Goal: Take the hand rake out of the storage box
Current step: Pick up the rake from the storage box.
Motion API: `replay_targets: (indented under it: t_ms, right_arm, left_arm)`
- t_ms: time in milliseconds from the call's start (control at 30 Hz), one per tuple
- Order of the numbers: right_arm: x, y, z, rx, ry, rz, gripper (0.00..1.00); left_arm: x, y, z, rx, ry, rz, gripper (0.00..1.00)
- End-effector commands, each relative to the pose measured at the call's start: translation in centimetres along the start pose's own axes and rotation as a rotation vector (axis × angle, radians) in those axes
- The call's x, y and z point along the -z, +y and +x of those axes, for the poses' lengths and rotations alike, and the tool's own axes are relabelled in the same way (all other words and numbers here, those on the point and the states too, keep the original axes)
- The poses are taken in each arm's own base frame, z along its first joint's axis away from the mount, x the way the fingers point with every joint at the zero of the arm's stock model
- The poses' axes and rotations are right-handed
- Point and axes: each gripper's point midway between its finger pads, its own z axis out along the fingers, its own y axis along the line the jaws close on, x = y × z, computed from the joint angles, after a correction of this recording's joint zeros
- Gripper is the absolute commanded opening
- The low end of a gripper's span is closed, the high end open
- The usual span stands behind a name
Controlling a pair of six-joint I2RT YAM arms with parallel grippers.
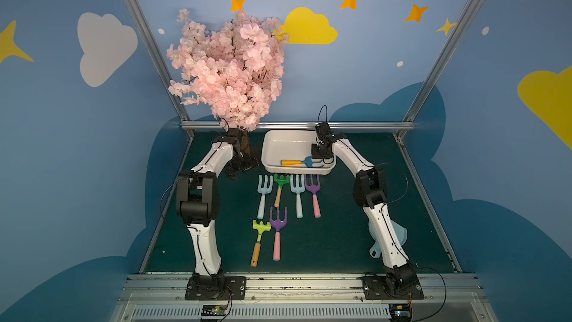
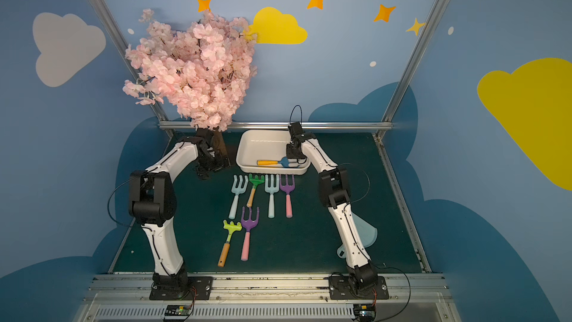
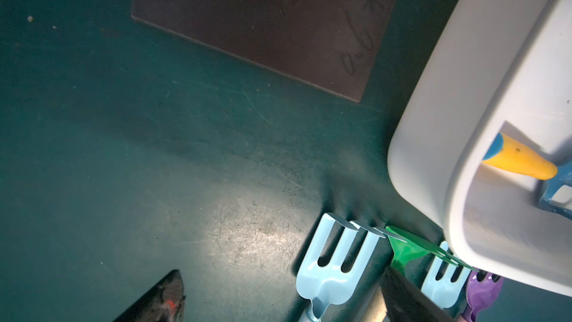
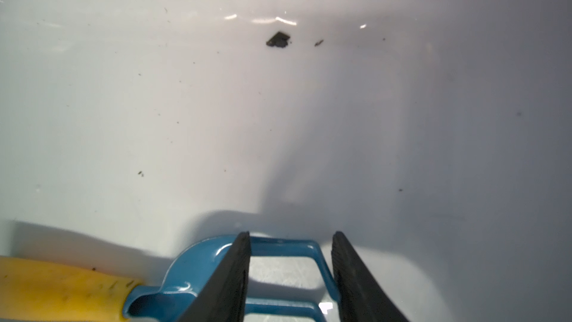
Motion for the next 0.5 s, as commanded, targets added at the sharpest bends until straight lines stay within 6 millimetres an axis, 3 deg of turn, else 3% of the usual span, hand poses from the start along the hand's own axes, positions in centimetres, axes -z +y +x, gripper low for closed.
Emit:
replay_targets:
  t_ms: [0, 167, 367, 467]
  right_arm:
    - [-0.8, 0.4, -0.5, 0.003, -0.018, -0.028, 0.45]
    - [-1.6, 0.5, -0.4, 0.001, -0.02, -0.042, 0.39]
    - [-1.7, 0.1, -0.2, 0.017, -0.015, -0.02, 0.2]
    - [-1.4, 0.3, -0.6, 0.032, -0.029, -0.027, 0.15]
  left_arm:
    - [1.1, 0.1, 0.1, -0.015, -0.007, -0.003, 1.0]
    - [0.8, 0.2, 0.1, -0.017, 0.0, -0.011, 1.0]
    - [0.9, 0.2, 0.4, -0.013, 0.003, -0.013, 1.0]
    - [1.0, 0.3, 0.3, -0.011, -0.001, -0.015, 1.0]
